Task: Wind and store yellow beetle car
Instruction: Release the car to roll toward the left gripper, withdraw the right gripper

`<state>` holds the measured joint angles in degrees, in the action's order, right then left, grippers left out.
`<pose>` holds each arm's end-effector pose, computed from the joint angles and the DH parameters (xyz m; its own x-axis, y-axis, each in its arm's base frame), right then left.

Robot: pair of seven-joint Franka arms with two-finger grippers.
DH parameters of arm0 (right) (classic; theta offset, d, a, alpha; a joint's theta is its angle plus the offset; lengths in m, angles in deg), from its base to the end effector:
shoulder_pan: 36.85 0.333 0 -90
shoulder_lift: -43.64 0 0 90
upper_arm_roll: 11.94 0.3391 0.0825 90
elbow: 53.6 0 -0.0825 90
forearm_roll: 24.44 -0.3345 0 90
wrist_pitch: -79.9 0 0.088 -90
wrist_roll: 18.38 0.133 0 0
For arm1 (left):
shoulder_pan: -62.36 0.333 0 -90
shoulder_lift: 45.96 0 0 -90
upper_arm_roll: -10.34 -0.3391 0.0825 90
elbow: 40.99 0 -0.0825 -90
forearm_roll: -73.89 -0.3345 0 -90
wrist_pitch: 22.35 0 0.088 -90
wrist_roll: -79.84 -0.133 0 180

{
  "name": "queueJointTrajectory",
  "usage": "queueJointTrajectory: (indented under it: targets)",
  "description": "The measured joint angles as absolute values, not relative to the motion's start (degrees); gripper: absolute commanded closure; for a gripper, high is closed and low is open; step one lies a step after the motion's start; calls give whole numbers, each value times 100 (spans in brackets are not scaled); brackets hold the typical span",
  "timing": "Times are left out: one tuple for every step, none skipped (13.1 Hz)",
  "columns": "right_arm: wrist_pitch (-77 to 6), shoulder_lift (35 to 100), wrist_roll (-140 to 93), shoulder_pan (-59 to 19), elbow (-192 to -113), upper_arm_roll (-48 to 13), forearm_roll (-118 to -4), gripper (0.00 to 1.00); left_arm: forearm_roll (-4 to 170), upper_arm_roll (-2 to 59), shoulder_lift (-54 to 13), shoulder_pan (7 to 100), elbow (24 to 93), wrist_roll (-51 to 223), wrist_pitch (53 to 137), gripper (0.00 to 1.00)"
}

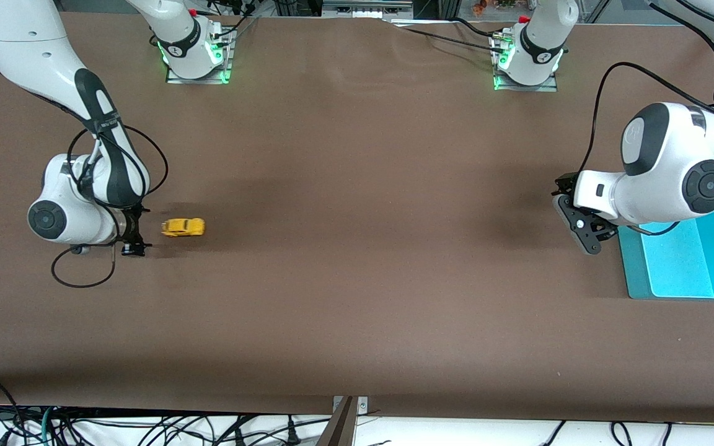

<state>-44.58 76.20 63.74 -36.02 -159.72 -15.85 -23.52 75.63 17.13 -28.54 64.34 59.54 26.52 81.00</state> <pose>0.5869 -0.0301 0.2279 0.1022 -0.9947 0.0133 -0.9639 -0.0957 0.2487 0.5641 -0.0454 0.3983 0.5250 -0.8453 -0.0996 -0.8123 -0.5325 0.2379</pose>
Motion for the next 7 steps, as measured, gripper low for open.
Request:
queueJointTrajectory:
  targets:
    - [-4341,7619,6373,-3600,-15845,-1583,-2352,0,7563,1713,-2855,6434,5954,2652,8101,0]
    - [-4255,7618,6369,-3594,-15717,-1575,-2350,0,7563,1713,-2855,6434,5954,2652,8102,0]
    - [-4154,7613,6364,-3578,-15588,-1565,-2349,0,7563,1713,-2854,6434,5954,2651,8103,0]
    - [-4008,7598,6354,-3542,-15423,-1551,-2348,0,7563,1713,-2854,6435,5955,2648,8103,0]
    - [-3834,7569,6328,-3480,-15228,-1539,-2345,0,7563,1713,-2855,6440,5957,2609,8108,0]
    - [-3687,7510,6251,-3420,-15059,-1537,-2340,0,7563,1712,-2855,6455,5966,2500,8127,0]
    - [-3603,7407,6101,-3388,-14944,-1538,-2335,0,7562,1709,-2855,6482,5995,2380,8168,0]
